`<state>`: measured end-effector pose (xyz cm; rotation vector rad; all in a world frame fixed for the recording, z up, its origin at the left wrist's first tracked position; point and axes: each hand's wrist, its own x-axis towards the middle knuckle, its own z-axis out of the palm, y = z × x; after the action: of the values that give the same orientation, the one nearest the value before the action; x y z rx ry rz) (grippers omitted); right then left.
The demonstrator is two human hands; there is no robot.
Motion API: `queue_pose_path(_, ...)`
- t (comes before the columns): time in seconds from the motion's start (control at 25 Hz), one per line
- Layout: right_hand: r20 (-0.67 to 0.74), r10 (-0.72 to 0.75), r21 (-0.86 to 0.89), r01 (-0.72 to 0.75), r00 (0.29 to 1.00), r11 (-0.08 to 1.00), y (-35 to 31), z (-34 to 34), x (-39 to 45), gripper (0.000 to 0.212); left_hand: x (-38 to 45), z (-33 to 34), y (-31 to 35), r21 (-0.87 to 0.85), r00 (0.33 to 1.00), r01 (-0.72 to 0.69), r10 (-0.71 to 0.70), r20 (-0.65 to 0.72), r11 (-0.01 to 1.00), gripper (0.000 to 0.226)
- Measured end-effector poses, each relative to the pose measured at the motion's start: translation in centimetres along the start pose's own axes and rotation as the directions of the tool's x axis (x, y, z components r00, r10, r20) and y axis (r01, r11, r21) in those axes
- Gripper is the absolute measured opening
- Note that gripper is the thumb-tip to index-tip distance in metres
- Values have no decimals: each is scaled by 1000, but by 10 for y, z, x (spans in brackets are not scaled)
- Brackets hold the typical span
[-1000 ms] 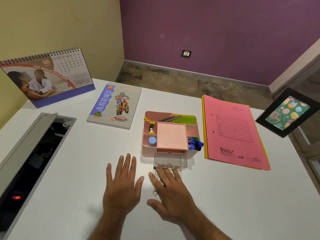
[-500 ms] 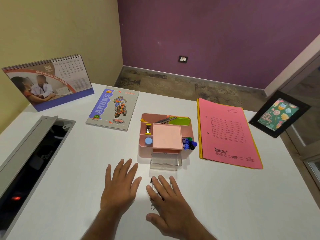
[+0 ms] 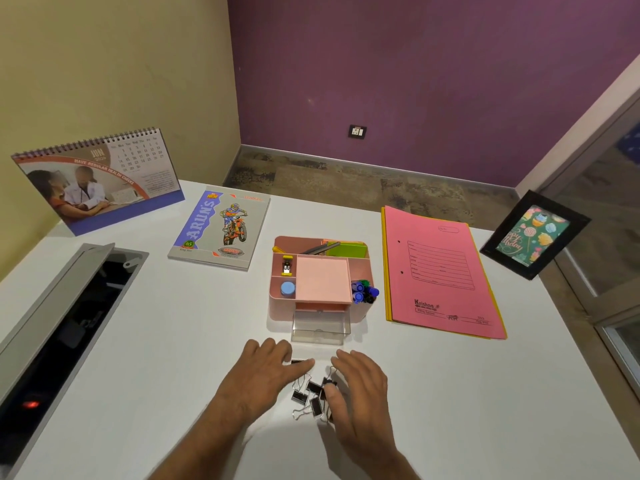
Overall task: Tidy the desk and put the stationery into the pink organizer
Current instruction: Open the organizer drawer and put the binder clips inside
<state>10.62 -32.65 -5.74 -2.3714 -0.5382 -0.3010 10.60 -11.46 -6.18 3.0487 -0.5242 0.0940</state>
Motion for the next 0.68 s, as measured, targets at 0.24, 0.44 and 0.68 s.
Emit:
queue_pose_path(0.24,62,208,163,-216,976,963,-14,-11,0,35,-7,-6,-1,-197,971,238,-235,40,951,28)
queue_pose_path(0.44,151,225,230,-255,963,939,-20,-20,4,40,-10,-9,5,-704,888,416,-422,181,575,18)
queue_pose_path(0.68,132,157,299,-190,979,935,-29,-25,28,20,7,-20,31,-940,857,278,-493,149,199,19)
